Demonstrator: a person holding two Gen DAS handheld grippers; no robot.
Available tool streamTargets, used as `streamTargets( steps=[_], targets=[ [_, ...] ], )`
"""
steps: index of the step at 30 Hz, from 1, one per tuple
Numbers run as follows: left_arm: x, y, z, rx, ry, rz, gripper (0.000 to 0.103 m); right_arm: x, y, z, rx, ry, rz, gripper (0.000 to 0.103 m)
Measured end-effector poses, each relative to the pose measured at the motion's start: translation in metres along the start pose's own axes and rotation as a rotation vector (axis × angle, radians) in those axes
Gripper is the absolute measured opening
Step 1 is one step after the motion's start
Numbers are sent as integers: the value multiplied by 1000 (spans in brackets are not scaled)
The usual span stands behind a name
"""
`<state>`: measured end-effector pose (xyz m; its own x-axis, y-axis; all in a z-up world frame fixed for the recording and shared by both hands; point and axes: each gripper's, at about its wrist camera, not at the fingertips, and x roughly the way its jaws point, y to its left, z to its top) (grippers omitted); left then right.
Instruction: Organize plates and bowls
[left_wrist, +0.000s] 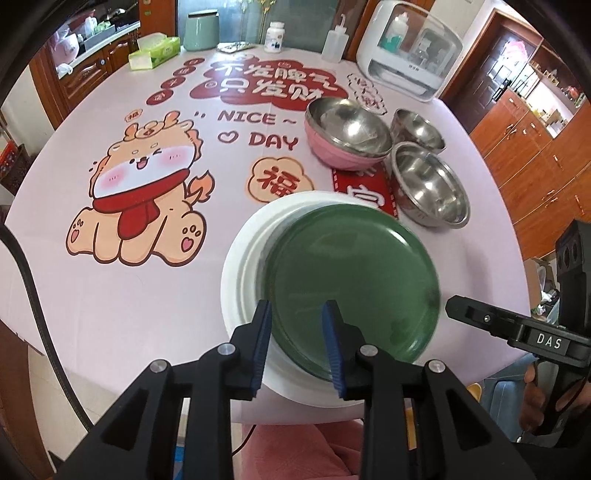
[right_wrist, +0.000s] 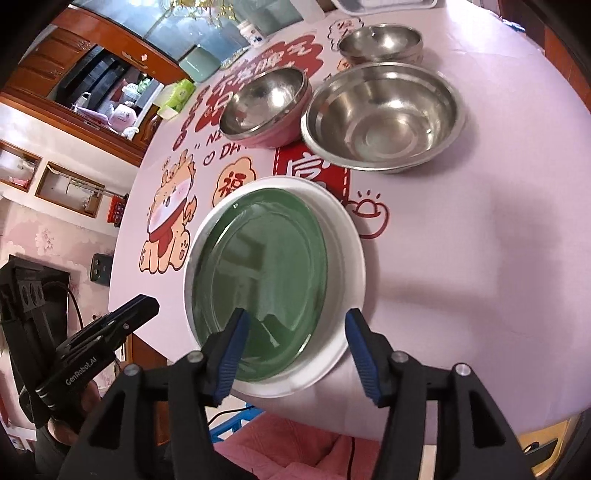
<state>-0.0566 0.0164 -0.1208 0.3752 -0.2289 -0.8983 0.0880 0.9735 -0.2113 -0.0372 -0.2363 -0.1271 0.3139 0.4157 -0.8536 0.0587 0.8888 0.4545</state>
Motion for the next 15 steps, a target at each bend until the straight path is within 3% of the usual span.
streamTargets(
  steps=[9,13,15],
  targets=[
    [-16,-20,-5,20,-41,5,33,-40,-12,-11,-9,-131,-12,55],
    [-23,-31,-4,35,-59,-3,48,-55,-17,-13,-9,-177,-22,56],
    [-25,-39,-1,52,-72,-1,49,-60,-20,-13,-13,-194,-28,57]
  ],
)
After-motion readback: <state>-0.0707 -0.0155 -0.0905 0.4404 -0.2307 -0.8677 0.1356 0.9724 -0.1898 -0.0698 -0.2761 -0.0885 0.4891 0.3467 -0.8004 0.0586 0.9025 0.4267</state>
